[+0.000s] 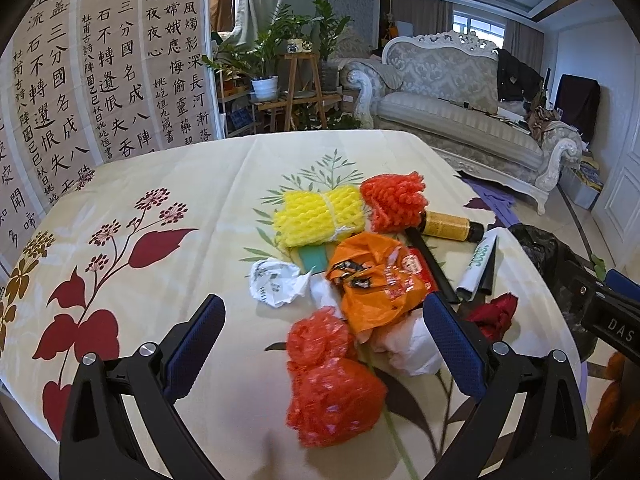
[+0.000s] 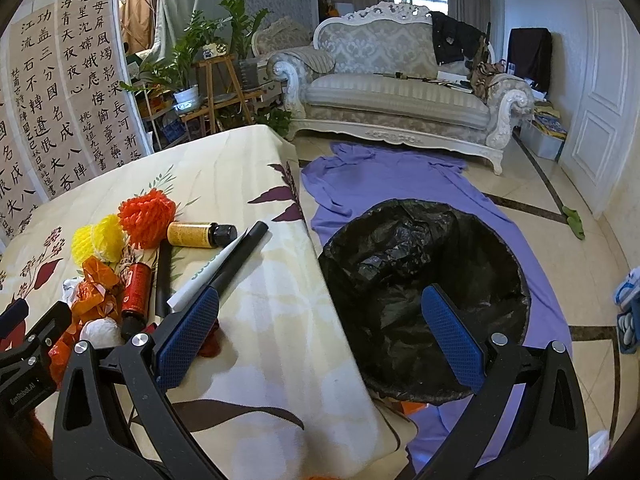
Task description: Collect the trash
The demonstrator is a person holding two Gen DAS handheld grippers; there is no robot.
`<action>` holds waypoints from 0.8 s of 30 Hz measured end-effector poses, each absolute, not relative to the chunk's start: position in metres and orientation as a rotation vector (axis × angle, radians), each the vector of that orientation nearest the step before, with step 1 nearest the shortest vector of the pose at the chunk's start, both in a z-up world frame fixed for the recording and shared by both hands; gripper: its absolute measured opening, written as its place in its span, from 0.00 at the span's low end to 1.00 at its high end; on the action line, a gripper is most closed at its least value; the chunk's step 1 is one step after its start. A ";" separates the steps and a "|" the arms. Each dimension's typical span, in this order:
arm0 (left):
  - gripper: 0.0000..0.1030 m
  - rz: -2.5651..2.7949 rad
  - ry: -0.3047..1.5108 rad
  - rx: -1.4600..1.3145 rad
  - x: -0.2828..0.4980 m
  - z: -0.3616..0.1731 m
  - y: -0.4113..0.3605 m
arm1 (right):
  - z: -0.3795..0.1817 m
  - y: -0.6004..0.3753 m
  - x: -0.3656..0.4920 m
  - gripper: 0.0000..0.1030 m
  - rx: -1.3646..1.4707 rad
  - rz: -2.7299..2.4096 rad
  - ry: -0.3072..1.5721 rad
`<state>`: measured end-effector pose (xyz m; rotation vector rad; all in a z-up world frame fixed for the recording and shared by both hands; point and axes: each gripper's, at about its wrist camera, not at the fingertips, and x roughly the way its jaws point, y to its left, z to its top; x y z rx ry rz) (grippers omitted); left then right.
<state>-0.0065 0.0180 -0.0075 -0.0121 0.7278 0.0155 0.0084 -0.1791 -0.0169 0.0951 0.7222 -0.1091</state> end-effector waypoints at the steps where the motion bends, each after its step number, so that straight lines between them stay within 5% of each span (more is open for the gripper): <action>1: 0.94 0.016 0.730 -0.013 -0.007 -0.007 0.020 | -0.017 -0.178 0.008 0.94 0.094 -0.105 0.725; 4: 0.94 0.019 0.735 -0.017 -0.007 -0.005 0.026 | -0.017 -0.175 0.011 0.83 0.092 -0.094 0.738; 16: 0.93 0.005 0.738 0.007 -0.005 0.000 0.029 | -0.012 -0.169 0.013 0.73 0.100 -0.062 0.753; 18: 0.90 0.006 0.740 0.014 -0.009 0.000 0.030 | -0.012 -0.167 0.014 0.73 0.093 -0.055 0.754; 20: 0.76 0.010 0.745 0.021 -0.012 -0.001 0.030 | -0.013 -0.164 0.015 0.73 0.087 -0.048 0.758; 24: 0.74 0.003 0.770 0.004 -0.020 -0.005 0.034 | -0.015 -0.158 0.012 0.73 0.079 -0.035 0.762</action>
